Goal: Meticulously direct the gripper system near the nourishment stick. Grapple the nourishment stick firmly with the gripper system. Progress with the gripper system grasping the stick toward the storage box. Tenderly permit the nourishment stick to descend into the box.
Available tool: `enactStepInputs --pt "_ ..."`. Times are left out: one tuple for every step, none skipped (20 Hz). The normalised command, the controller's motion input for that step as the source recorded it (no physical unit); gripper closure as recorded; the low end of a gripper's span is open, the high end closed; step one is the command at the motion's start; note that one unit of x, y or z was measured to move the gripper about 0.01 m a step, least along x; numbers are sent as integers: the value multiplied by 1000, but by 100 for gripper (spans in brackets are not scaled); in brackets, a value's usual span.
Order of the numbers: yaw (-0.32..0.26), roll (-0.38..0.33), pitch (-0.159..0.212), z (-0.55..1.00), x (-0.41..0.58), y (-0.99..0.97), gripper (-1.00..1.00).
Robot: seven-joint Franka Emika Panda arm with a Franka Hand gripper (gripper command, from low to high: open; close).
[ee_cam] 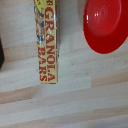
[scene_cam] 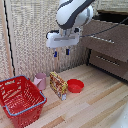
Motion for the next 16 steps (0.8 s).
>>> enactStepInputs --pt "9 0 26 -337 -246 223 -100" --pt "0 -31 0 -386 -109 337 -100" --pt "0 -31 0 -386 -109 337 -100" --pt "0 -35 0 -409 -100 334 -100" --pt "0 -36 0 -423 -89 329 -100" --pt "0 -39 0 -434 -80 326 -100" --pt "0 -41 0 -437 -77 329 -100" --pt "0 -40 2 -429 -74 323 -100" --pt "0 -35 8 -411 -63 306 -100" --pt "4 -31 14 -400 -37 266 -100" --pt "11 -26 9 -423 -23 231 -100" --pt "14 -10 21 -460 0 191 -100" --pt "17 0 28 -554 0 171 -100" --pt "31 -4 31 -623 0 160 -100" --pt "54 0 41 -643 11 100 -100" --pt "70 0 34 -663 31 69 -100"
